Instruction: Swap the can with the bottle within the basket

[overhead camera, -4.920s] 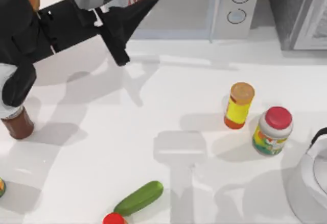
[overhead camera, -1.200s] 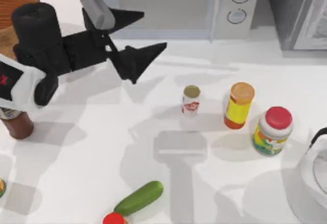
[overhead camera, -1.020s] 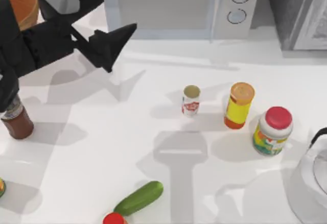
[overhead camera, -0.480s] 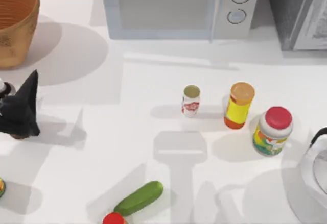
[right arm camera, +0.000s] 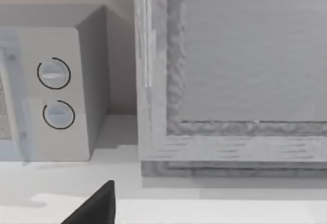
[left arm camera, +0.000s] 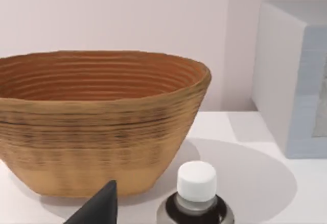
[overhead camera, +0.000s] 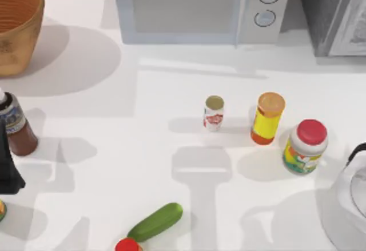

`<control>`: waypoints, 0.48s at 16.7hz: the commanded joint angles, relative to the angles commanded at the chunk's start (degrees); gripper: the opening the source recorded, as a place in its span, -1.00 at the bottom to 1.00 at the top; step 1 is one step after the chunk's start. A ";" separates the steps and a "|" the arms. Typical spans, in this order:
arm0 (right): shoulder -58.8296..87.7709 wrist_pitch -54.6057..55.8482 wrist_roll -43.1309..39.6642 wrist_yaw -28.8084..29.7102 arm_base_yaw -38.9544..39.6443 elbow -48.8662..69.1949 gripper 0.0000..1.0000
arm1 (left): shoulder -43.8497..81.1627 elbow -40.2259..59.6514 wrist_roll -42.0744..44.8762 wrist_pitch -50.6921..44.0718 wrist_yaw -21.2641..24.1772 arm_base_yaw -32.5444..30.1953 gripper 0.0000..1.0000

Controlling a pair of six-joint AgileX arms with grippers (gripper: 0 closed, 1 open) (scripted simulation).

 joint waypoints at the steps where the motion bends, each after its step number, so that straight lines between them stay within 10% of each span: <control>1: 0.00 0.00 0.00 0.00 0.00 0.00 1.00 | -1.16 -0.51 0.05 -0.44 -0.59 0.04 1.00; 8: 0.00 0.00 0.00 0.00 0.00 0.00 1.00 | -1.45 -0.57 0.07 -0.49 -0.79 -0.08 1.00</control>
